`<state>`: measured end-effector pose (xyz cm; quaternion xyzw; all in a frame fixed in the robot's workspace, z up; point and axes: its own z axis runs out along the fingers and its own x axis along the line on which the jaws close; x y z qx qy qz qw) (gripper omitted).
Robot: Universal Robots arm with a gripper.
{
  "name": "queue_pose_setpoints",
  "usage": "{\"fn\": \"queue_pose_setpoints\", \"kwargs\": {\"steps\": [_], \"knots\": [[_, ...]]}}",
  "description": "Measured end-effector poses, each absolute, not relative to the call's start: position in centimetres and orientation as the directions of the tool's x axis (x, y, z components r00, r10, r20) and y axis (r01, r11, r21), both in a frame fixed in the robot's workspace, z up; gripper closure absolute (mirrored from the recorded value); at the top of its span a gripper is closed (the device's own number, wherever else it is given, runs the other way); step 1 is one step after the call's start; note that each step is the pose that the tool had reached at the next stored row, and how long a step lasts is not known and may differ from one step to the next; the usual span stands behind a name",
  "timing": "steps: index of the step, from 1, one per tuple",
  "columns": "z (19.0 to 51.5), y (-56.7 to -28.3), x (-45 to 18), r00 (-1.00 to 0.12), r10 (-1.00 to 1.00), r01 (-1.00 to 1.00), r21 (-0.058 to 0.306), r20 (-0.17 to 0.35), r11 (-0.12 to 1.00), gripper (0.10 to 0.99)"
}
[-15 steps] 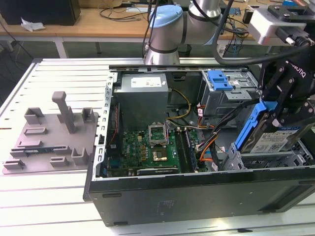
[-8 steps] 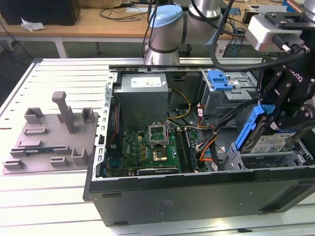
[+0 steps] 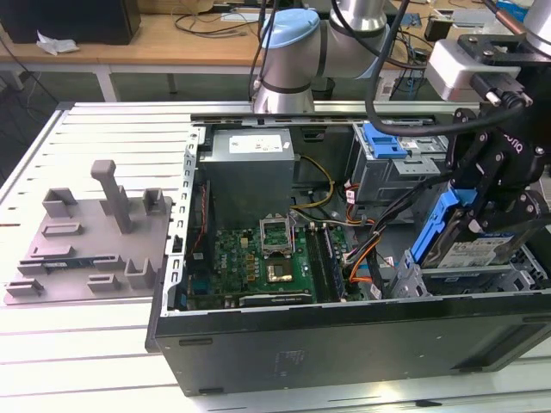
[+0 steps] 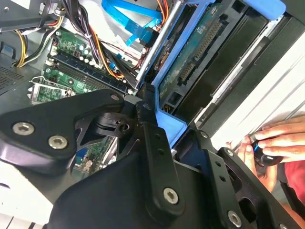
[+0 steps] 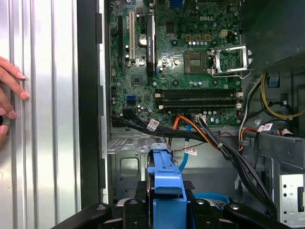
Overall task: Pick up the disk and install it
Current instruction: 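Insert the disk into the insertion slot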
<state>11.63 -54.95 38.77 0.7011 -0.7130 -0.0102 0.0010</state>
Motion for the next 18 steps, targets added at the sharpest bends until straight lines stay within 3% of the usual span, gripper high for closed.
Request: {"fn": "queue_pose_setpoints", "kwargs": {"steps": [6,7,9,10,18], "knots": [[38.58,-54.95,11.63,-0.017,-1.000,-1.000,0.016,-0.013,0.017,0.710],[38.58,-54.95,11.62,-0.017,-1.000,-1.000,0.016,-0.013,0.017,0.651],[38.57,-54.95,11.62,-0.017,-1.000,-1.000,0.016,-0.013,0.017,0.651],[38.57,-54.95,11.62,-0.017,-1.000,-1.000,0.016,-0.013,0.017,0.580],[38.54,-54.95,11.63,-0.017,-1.000,-1.000,0.016,-0.013,0.017,0.580]]}}
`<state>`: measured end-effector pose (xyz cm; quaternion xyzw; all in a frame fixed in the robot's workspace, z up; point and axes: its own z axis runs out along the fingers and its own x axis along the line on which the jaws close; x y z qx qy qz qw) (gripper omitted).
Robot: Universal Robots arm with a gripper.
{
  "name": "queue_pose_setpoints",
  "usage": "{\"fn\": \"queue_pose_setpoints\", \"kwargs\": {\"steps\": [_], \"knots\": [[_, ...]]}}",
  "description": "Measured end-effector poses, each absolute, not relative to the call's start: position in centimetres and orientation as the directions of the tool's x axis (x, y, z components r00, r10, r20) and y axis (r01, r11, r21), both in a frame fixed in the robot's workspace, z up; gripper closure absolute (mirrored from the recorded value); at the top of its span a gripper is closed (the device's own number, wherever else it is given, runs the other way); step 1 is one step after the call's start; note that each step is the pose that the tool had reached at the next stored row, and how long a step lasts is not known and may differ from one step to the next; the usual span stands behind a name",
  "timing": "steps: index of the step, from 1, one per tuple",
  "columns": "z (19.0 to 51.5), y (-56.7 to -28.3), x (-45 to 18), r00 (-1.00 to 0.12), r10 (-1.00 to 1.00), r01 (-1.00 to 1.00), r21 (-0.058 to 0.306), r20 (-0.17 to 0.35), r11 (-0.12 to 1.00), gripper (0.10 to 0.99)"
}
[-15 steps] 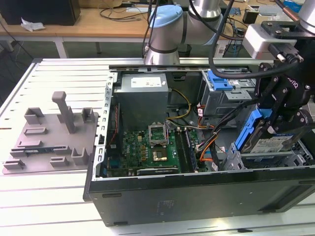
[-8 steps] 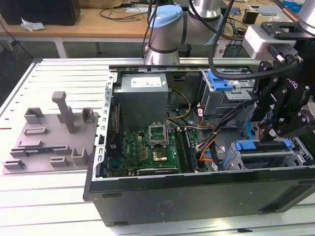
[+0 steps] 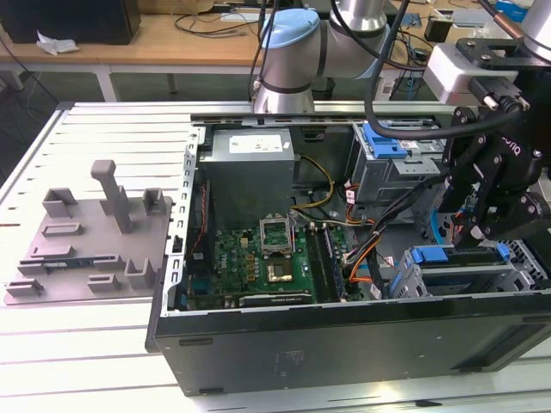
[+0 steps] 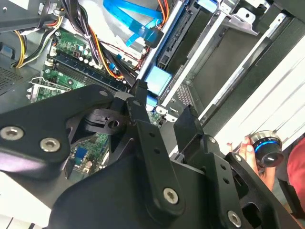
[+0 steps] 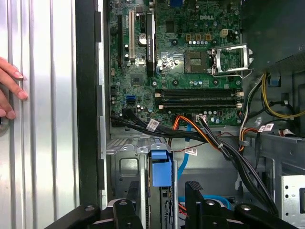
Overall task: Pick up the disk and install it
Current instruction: 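Insert the disk into the insertion slot, then insert the first disk wire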
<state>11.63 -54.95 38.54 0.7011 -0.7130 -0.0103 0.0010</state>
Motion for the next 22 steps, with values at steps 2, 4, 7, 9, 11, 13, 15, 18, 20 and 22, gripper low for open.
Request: {"fn": "queue_pose_setpoints", "kwargs": {"steps": [2,4,7,9,11,13,15,18,20,22], "knots": [[38.5,-54.9,11.6,-0.017,-1.000,-1.000,0.016,-0.013,0.017,0.580],[38.5,-54.9,11.6,-0.017,-1.000,-1.000,0.016,-0.013,0.017,0.580],[38.5,-54.9,11.6,-0.017,-1.000,-1.000,0.016,-0.013,0.017,0.580],[38.5,-54.9,11.6,-0.017,-1.000,-1.000,0.016,-0.013,0.017,0.580],[38.5,-54.9,11.6,-0.017,-1.000,-1.000,0.016,-0.013,0.017,0.580],[38.5,-54.9,11.6,-0.017,-1.000,-1.000,0.016,-0.013,0.017,0.580],[38.5,-55.0,11.6,-0.017,-1.000,-1.000,0.016,-0.013,0.017,0.580],[38.5,-54.8,11.6,-0.017,-1.000,-1.000,0.016,-0.003,0.017,0.580],[38.5,-53.9,11.7,-0.017,-0.999,-1.000,0.015,0.031,0.018,0.580],[38.5,-52.8,11.9,-0.017,-0.998,-1.000,0.016,0.060,0.018,0.580]]}}
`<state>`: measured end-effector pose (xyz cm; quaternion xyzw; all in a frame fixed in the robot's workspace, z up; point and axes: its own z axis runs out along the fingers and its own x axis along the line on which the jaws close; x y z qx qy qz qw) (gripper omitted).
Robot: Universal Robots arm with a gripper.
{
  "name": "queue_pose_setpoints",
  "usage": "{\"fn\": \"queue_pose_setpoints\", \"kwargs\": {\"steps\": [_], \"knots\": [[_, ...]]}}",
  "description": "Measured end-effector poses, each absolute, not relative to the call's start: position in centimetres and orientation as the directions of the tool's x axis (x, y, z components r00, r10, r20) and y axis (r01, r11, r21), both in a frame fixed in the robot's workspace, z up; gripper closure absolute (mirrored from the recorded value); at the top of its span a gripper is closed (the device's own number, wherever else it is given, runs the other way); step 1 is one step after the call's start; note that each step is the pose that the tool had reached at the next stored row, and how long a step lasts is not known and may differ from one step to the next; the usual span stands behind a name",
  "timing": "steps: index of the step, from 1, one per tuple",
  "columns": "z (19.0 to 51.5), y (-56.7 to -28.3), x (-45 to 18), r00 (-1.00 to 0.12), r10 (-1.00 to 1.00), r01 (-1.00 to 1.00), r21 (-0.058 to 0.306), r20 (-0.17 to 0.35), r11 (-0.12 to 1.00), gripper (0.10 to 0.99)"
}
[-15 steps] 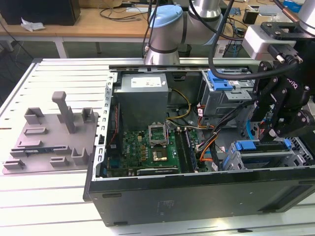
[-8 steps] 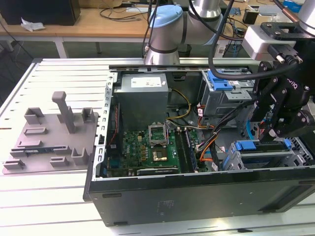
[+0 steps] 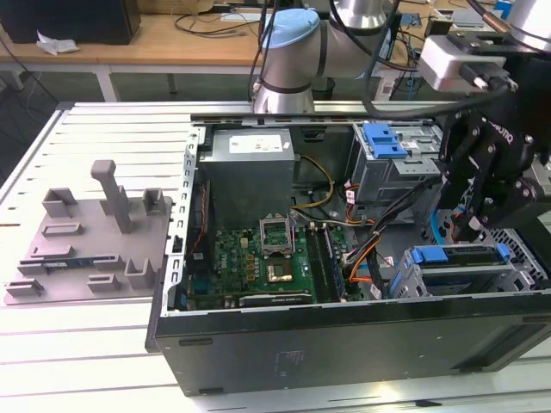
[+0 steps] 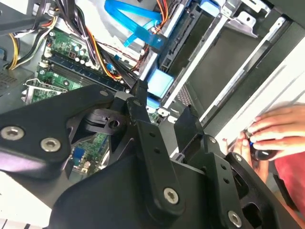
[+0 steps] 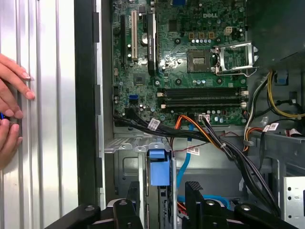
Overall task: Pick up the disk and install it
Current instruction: 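Insert the first disk wire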
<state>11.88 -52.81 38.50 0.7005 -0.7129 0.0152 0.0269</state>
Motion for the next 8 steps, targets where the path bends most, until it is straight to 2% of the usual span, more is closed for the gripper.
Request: {"fn": "queue_pose_setpoints", "kwargs": {"steps": [5,8], "knots": [[38.5,-50.1,12.5,-0.016,-0.989,-0.999,0.027,0.144,0.020,0.580],[38.5,-48.9,12.9,-0.013,-0.976,-0.999,0.040,0.219,0.022,0.580]]}}
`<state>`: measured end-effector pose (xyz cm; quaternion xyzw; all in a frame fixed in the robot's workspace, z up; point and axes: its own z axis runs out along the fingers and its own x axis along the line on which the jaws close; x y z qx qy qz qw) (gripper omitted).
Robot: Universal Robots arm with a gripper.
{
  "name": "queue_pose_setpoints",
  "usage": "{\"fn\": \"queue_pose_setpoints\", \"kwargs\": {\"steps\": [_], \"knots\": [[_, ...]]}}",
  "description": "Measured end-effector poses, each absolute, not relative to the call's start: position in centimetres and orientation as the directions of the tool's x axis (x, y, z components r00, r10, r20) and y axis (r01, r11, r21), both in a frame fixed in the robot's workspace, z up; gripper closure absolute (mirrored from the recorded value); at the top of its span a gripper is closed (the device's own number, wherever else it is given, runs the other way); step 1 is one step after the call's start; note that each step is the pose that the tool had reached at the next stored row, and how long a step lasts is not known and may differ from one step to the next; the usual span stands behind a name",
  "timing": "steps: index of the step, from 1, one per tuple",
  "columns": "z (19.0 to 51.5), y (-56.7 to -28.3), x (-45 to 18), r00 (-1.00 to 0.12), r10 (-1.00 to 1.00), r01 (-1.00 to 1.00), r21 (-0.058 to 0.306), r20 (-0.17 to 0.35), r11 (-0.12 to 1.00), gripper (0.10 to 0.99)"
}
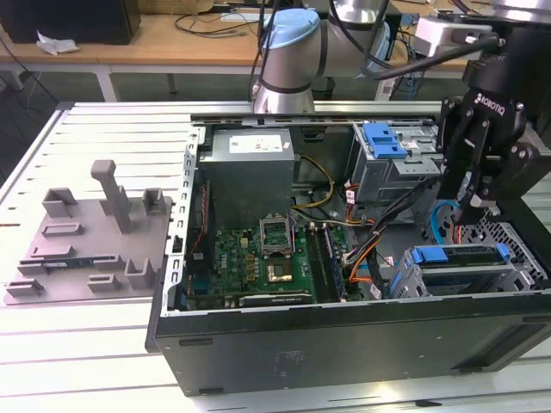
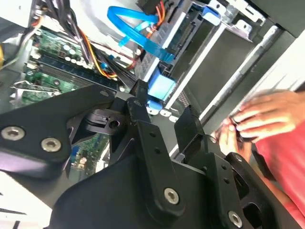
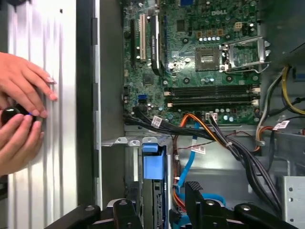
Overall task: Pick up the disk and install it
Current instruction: 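Insert the first disk wire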
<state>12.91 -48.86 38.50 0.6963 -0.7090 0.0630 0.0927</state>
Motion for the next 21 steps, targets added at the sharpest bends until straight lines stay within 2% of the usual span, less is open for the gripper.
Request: {"fn": "queue_pose_setpoints", "kwargs": {"steps": [5,12,17,21], "knots": [[38.5,-47.7,13.4,-0.008,-0.957,-0.998,0.057,0.289,0.026,0.580],[38.3,-44.6,13.9,-0.007,-0.946,-0.998,0.060,0.323,0.028,0.580],[38.1,-43.6,15.1,0.004,-0.936,-0.996,0.080,0.351,0.026,0.580],[37.8,-43.5,16.5,-0.005,-0.929,-0.996,0.082,0.370,0.038,0.580]]}}
